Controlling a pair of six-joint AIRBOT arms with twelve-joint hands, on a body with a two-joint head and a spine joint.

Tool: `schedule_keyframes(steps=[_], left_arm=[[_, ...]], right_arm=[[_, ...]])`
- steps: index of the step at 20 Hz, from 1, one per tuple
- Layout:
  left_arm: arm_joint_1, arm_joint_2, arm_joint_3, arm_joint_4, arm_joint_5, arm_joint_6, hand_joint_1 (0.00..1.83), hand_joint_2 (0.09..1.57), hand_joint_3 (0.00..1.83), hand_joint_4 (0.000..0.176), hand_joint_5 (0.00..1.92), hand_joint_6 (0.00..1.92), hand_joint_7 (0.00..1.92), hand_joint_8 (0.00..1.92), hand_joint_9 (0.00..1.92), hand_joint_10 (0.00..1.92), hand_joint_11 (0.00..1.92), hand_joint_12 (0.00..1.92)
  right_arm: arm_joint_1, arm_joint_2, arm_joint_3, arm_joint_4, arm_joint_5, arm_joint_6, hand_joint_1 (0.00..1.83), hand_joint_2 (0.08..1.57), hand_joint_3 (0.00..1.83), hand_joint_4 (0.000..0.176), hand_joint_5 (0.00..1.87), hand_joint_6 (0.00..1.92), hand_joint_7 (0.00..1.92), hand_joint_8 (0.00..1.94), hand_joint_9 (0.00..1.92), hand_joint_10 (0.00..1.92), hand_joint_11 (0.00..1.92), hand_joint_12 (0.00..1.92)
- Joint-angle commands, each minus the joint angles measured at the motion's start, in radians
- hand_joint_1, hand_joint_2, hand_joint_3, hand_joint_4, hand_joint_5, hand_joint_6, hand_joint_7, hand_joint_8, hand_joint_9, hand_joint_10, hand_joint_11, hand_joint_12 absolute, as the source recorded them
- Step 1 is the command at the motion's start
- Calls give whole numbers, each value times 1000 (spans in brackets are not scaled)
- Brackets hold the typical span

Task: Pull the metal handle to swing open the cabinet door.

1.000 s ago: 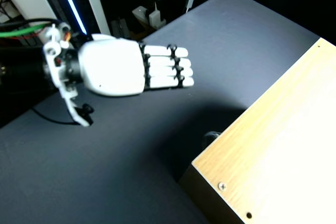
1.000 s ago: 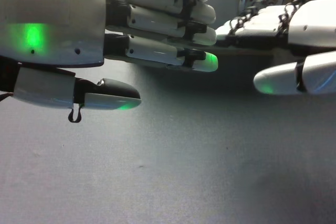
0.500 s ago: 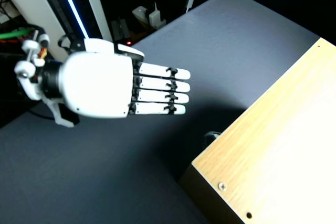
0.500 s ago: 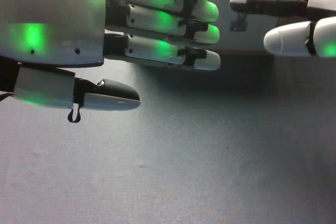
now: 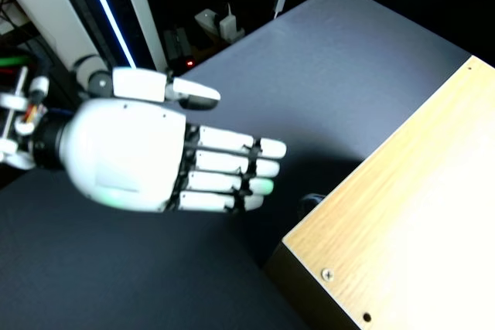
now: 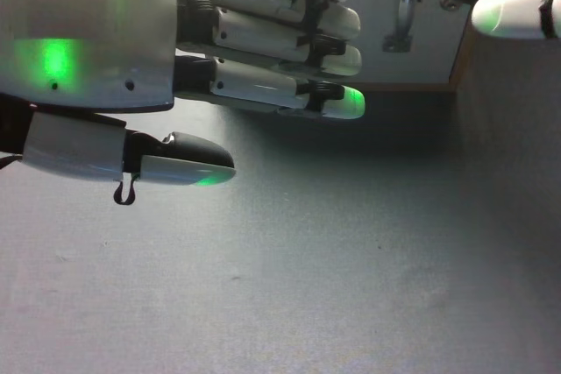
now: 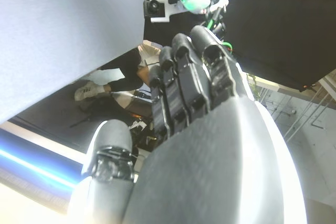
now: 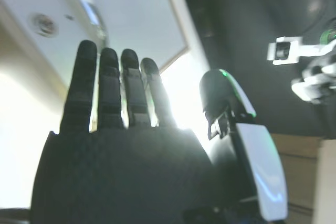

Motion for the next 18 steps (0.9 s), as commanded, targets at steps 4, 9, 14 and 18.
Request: schedule_keyframes(steps=[4,9,14,18], left_arm=[[-10,4,1,-96,-21,6,0,1571,54,0,407,6,412,3,362,1,0,793],[-10,4,1,-96,-21,6,0,1571,34,0,406,3,409,3,361,3,7,776],[-10,4,1,-96,-21,6,0,1571,52,0,406,1,408,2,361,2,2,805],[-10,4,1,-96,-21,6,0,1571,49,0,418,3,420,4,374,5,20,807]], right_arm=[[9,36,-21,67,51,10,0,1571,103,0,108,2,124,0,103,1,0,417],[9,44,-36,128,-13,10,0,1571,93,0,113,2,121,0,100,0,0,407],[9,44,-40,184,-118,100,0,1571,100,0,109,2,119,2,109,3,0,404],[11,44,-37,245,-165,100,0,1571,96,0,123,6,127,3,113,1,0,444]])
